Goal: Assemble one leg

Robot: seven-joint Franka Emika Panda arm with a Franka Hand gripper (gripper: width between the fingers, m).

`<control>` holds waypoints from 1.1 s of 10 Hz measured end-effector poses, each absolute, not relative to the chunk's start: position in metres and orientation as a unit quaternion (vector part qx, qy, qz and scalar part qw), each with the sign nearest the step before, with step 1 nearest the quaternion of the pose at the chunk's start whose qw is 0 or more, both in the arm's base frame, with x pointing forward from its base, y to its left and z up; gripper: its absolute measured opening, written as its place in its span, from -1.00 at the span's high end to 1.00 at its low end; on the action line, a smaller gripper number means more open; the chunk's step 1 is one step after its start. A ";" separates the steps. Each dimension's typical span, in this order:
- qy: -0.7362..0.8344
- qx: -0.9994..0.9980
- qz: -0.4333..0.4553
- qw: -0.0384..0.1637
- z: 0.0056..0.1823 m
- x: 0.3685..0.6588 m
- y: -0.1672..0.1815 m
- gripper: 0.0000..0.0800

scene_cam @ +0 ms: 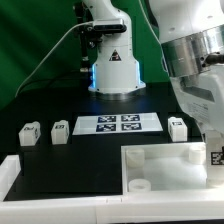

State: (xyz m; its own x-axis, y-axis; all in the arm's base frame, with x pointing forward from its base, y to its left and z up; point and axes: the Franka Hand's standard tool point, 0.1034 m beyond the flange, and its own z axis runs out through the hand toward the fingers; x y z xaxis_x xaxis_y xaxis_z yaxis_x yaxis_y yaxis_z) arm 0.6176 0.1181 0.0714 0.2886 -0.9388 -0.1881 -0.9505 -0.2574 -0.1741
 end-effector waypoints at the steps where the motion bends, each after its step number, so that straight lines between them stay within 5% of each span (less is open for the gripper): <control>1: 0.513 -0.850 0.028 0.115 0.072 0.617 0.113 -0.62; 7: 0.247 -0.964 0.007 0.095 0.074 0.621 0.118 -0.62; 9: 0.271 -0.958 0.010 0.096 0.074 0.621 0.118 -0.56; 11: 0.270 -0.958 0.011 0.096 0.074 0.620 0.118 0.28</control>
Offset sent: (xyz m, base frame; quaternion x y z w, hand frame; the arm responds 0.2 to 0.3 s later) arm 0.0000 0.0000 0.0000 0.0000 0.0000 -0.1790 0.9838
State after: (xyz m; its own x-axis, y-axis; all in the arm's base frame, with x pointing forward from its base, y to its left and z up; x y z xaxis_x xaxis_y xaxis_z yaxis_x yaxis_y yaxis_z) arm 0.6202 0.1180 0.0735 0.8543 -0.5148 -0.0719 -0.5188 -0.8361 -0.1783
